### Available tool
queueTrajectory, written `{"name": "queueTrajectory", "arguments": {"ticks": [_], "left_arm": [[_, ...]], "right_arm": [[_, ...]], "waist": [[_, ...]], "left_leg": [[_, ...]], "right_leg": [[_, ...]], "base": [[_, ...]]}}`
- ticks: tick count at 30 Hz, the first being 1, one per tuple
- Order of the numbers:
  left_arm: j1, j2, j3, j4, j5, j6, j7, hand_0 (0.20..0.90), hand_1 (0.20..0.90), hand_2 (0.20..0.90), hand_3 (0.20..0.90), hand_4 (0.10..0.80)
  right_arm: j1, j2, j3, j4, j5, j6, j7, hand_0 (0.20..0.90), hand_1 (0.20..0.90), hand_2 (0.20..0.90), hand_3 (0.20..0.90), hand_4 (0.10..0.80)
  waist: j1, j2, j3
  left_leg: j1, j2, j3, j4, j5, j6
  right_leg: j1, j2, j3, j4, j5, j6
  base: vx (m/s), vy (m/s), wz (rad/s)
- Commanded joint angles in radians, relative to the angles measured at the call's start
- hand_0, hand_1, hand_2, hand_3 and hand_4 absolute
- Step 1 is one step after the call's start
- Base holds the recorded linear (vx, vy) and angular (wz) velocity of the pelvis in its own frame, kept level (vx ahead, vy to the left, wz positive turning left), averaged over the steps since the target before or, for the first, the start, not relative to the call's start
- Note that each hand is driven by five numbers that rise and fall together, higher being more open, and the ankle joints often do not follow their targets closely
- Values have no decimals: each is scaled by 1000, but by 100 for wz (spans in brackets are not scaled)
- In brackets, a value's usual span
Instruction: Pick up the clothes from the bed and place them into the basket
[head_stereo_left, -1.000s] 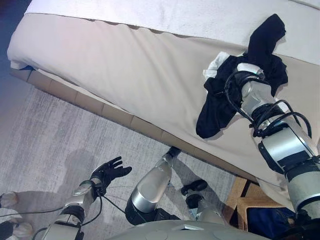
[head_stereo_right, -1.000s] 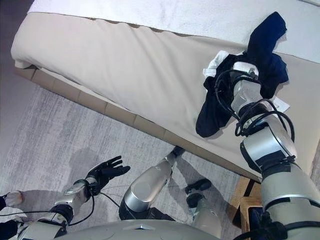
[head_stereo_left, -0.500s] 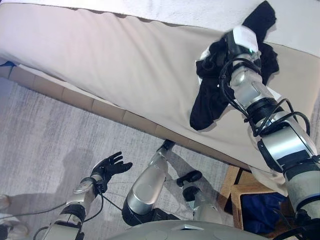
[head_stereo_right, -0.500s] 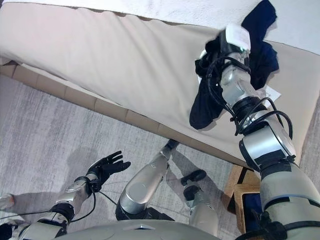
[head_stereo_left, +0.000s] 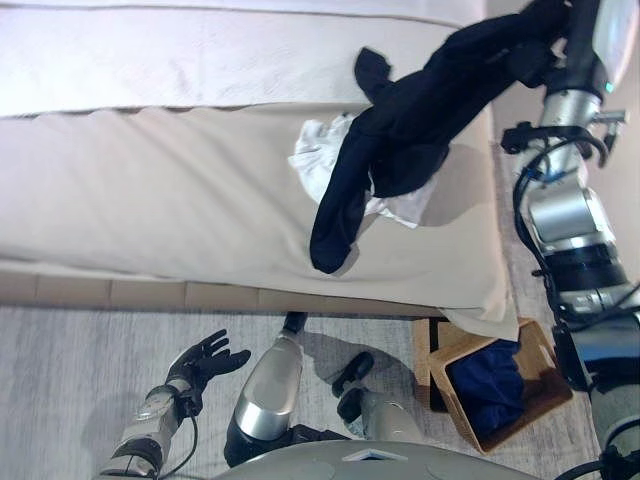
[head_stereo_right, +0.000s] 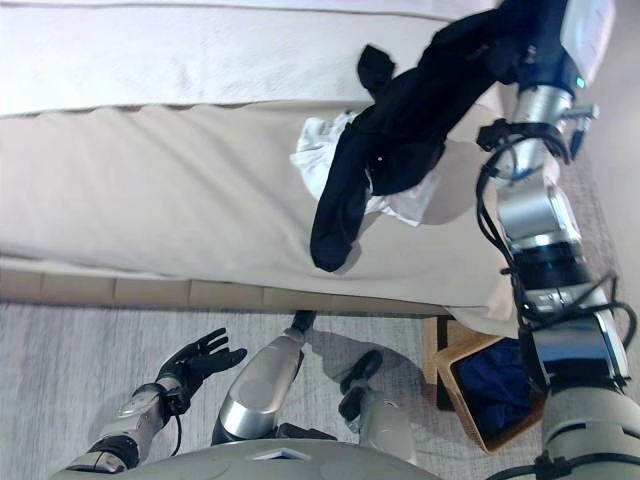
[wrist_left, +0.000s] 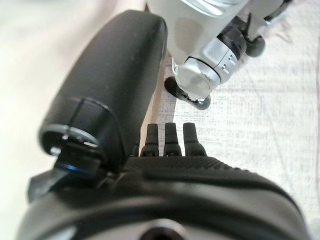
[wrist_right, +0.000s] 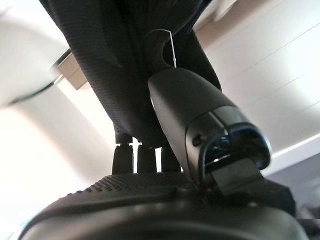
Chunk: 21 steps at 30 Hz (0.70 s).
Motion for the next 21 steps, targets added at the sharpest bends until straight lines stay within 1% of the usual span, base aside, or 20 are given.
{"name": "queueTrajectory", "arguments": {"ticks": [1, 2, 7, 9, 12, 18, 19, 21], "left_arm": [[79, -5, -64, 65, 61, 8, 20, 900, 900, 900, 900, 800], [72, -13, -70, 62, 67, 29, 27, 900, 900, 900, 900, 800], [55, -30, -92, 43, 75, 66, 32, 900, 900, 900, 900, 800], [52, -34, -102, 40, 77, 72, 34, 900, 900, 900, 900, 800], [39, -35, -118, 25, 88, 102, 30, 900, 900, 900, 900, 800], [29, -33, -155, 9, 111, 135, 27, 900, 900, 900, 900, 800], [27, -30, -158, 7, 115, 140, 27, 900, 900, 900, 900, 800], [21, -26, -162, 2, 124, 151, 18, 900, 900, 900, 900, 800]], "right_arm": [[4, -150, -75, -81, 1, -22, -134, 300, 300, 300, 200, 100], [25, -175, -96, -87, 11, -27, -145, 300, 300, 300, 200, 100], [32, -250, -146, -94, 9, -29, -197, 300, 300, 300, 200, 100], [29, -274, -158, -94, 30, -37, -225, 300, 300, 300, 200, 100], [46, -316, -189, -97, 55, -43, -247, 300, 300, 300, 200, 100], [87, -362, -221, -81, 112, -31, -186, 300, 300, 300, 200, 100], [97, -366, -225, -79, 125, -29, -166, 300, 300, 300, 200, 100], [113, -372, -228, -67, 148, 2, -90, 300, 300, 300, 200, 100]], "waist": [[-47, 29, -253], [-72, 31, -268], [-127, 43, -295], [-140, 45, -301], [-174, 51, -313], [-218, 53, -325], [-224, 53, -324], [-233, 52, -322]], "left_leg": [[115, 46, 126, -183, -36, 9], [133, 47, 148, -183, -44, 7], [174, 51, 199, -184, -59, 1], [181, 51, 209, -184, -62, 1], [200, 53, 230, -181, -70, -1], [227, 58, 251, -175, -80, -4], [228, 59, 254, -172, -81, -5], [227, 62, 260, -163, -84, -9]], "right_leg": [[77, 52, -15, 41, -128, 17], [80, 56, 2, 25, -120, 13], [84, 65, 37, -12, -95, 9], [86, 68, 47, -21, -90, 9], [88, 72, 66, -19, -91, 5], [96, 82, 88, -16, -98, -6], [96, 84, 92, -15, -98, -8], [93, 85, 96, -12, -98, -11]], "base": [[-4, -121, -52], [-8, -131, -61], [-24, -98, -44], [-28, -110, -34], [-15, -112, -35], [6, -110, -22], [-7, -120, -15], [0, -103, -7]]}}
